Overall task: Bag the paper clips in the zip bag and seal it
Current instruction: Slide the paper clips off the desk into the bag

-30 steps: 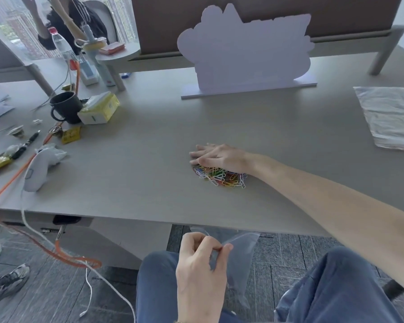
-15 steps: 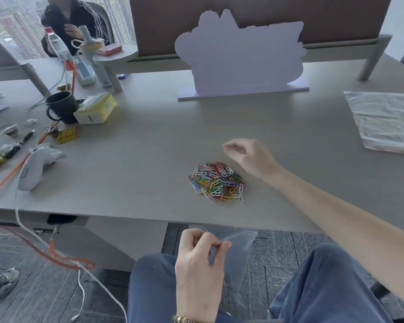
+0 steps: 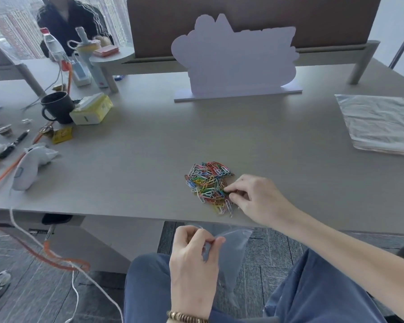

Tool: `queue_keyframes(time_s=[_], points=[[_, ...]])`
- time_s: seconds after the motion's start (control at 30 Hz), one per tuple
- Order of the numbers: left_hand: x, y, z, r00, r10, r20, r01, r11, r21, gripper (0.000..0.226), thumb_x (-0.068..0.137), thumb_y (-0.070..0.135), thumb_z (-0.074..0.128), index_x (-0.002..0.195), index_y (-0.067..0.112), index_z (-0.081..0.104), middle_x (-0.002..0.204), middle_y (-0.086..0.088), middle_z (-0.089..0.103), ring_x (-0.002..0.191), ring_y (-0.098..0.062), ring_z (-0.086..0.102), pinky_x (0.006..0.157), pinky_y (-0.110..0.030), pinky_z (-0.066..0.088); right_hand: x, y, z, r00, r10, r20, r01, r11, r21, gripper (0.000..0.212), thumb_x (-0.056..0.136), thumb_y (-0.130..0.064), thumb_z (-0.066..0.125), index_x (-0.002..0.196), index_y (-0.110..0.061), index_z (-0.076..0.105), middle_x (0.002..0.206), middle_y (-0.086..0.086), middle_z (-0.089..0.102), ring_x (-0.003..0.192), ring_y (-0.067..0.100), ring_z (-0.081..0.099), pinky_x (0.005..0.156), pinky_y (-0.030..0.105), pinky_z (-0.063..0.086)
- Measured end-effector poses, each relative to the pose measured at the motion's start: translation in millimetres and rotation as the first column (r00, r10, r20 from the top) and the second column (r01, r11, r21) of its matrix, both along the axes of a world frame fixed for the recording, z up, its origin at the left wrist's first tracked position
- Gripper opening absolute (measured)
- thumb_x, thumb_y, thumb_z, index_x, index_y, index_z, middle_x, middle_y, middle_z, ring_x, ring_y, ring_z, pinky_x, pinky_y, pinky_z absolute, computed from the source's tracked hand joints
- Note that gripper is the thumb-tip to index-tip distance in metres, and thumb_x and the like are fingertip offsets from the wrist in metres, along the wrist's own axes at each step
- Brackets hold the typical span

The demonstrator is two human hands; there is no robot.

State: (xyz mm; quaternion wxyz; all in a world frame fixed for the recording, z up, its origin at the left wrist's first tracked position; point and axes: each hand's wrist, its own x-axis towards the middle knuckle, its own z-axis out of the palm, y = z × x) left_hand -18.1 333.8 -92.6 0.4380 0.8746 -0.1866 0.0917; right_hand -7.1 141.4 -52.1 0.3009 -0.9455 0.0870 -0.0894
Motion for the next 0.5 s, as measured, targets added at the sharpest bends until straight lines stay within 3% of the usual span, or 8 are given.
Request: queue_keyframes(time_s=[0.2, 0.37, 0.43, 0.5], points=[[1, 3, 0, 1.0, 0.014, 0.0, -0.014, 1.0, -0.002, 0.022, 0.068, 0.025, 0.085, 0.065, 0.021, 0.064, 0.083, 0.01, 0.053, 0.066, -0.006, 0.058, 0.061, -0.019, 0.045, -14, 26, 10, 0.993, 0.079, -0.093, -0.066, 0.989, 0.134, 0.019, 0.093, -0.018, 0.064, 0.106, -0.02, 0.077, 0.096, -0.005, 0.072, 0.075, 0.001, 0.062, 0.074, 0.012, 0.045], [1, 6, 1, 1.0, 0.025, -0.01, -0.025, 1.0, -0.005, 0.022, 0.068, 0.025, 0.085, 0.065, 0.023, 0.063, 0.083, 0.011, 0.053, 0.066, -0.007, 0.058, 0.06, -0.019, 0.046, -15, 21, 22, 0.979, 0.083, -0.187, 0.018, 0.877, 0.48, 0.014, 0.093, -0.008, 0.064, 0.095, -0.012, 0.077, 0.084, 0.003, 0.079, 0.077, 0.015, 0.077, 0.079, 0.026, 0.061], [1, 8, 1, 0.999, 0.033, -0.014, -0.033, 0.999, -0.009, 0.022, 0.068, 0.025, 0.085, 0.064, 0.023, 0.063, 0.083, 0.011, 0.053, 0.066, -0.007, 0.058, 0.062, -0.018, 0.045, -10, 10, 25, 0.987, 0.008, -0.158, 0.069, 0.877, 0.475, 0.014, 0.093, -0.008, 0.064, 0.093, -0.013, 0.078, 0.082, 0.003, 0.079, 0.075, 0.018, 0.077, 0.08, 0.031, 0.062], [2, 10, 0, 0.999, 0.037, -0.016, -0.037, 0.999, -0.014, 0.022, 0.068, 0.025, 0.085, 0.064, 0.024, 0.063, 0.083, 0.01, 0.053, 0.067, -0.008, 0.059, 0.064, -0.02, 0.045, -4, -2, 24, 0.99, -0.057, -0.13, 0.102, 0.922, 0.373, 0.014, 0.093, -0.014, 0.065, 0.093, -0.019, 0.078, 0.079, -0.002, 0.078, 0.072, 0.013, 0.076, 0.08, 0.028, 0.06]])
